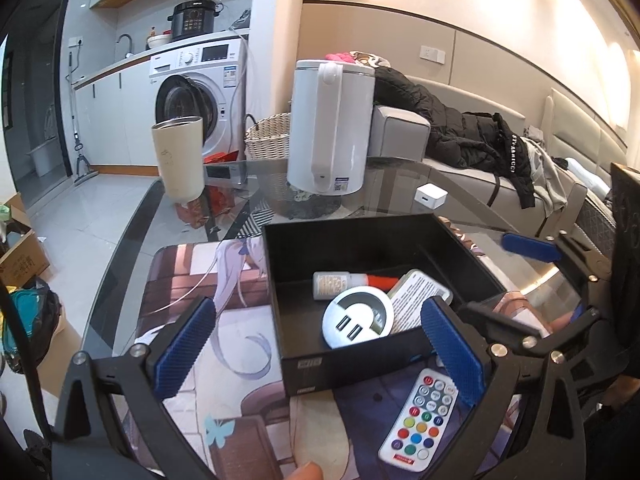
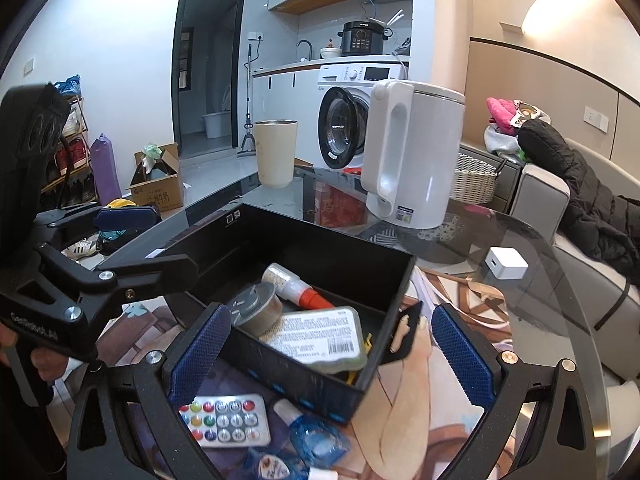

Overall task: Organize rigid objects
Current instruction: 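Move left tool toward the white remote while right tool approaches a blue bottle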

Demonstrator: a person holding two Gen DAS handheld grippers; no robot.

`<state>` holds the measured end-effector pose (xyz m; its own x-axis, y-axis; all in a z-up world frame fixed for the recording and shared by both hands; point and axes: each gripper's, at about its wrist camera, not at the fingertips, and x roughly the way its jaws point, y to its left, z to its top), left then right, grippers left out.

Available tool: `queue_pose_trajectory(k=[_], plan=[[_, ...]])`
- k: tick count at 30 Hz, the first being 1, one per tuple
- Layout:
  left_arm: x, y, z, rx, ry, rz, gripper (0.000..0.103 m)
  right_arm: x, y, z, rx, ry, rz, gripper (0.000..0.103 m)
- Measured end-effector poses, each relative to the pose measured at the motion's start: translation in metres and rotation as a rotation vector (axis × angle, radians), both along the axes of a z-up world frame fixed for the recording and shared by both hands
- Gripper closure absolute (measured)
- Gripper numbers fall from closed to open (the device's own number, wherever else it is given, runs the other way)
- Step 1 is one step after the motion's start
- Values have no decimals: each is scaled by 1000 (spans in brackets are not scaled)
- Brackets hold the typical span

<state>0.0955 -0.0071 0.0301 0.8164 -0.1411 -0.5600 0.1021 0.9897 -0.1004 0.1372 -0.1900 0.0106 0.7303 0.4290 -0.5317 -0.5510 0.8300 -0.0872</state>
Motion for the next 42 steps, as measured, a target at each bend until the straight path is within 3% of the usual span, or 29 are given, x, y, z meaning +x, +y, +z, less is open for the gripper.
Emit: queue_pose_trajectory(k=[20, 30, 42], plan=[[-15, -4, -15, 42, 79, 25, 0, -26, -27, -14, -59, 84, -56, 1], [-17, -11, -27, 44, 143, -1, 0, -27, -34, -37, -105, 203, -91, 1], [-22, -26, -34, 79, 173, -69, 0, -33, -33, -49, -62, 311, -93, 1]])
